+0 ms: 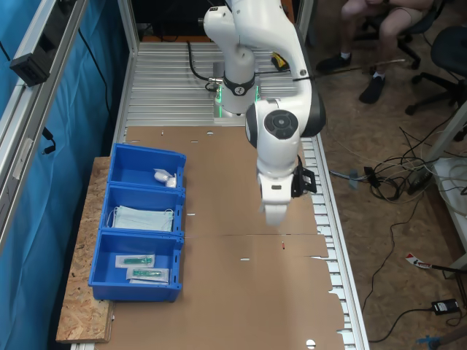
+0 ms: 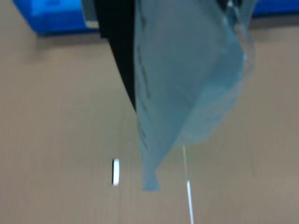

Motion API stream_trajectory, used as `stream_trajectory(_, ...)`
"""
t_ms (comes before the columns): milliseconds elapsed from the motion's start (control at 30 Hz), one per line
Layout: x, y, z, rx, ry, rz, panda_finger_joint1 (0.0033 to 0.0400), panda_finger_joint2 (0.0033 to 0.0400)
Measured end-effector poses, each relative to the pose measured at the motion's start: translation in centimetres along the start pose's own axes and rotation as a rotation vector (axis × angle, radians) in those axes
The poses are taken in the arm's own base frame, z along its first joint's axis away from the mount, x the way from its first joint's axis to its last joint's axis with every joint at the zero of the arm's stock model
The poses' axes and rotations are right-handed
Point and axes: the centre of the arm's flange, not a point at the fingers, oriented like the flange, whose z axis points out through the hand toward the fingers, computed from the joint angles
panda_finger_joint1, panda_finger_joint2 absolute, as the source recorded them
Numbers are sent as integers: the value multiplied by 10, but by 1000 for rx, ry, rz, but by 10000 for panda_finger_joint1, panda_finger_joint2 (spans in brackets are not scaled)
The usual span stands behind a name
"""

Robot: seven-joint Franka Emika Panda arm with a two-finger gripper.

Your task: Pick and place sorting task of medical equipment.

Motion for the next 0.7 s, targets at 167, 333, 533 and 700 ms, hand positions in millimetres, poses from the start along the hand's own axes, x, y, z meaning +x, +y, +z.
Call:
stream_trajectory(167,-30,15,-45,-19,-34,51,61,61)
stream_trajectory(333,-71,34,-88,-36,-68,126,61,61)
stream_trajectory(533,-131,60,-115,-31,-115,243,61,61)
stream_trajectory(700,-172,77,-113,-1,-154,322,61,61)
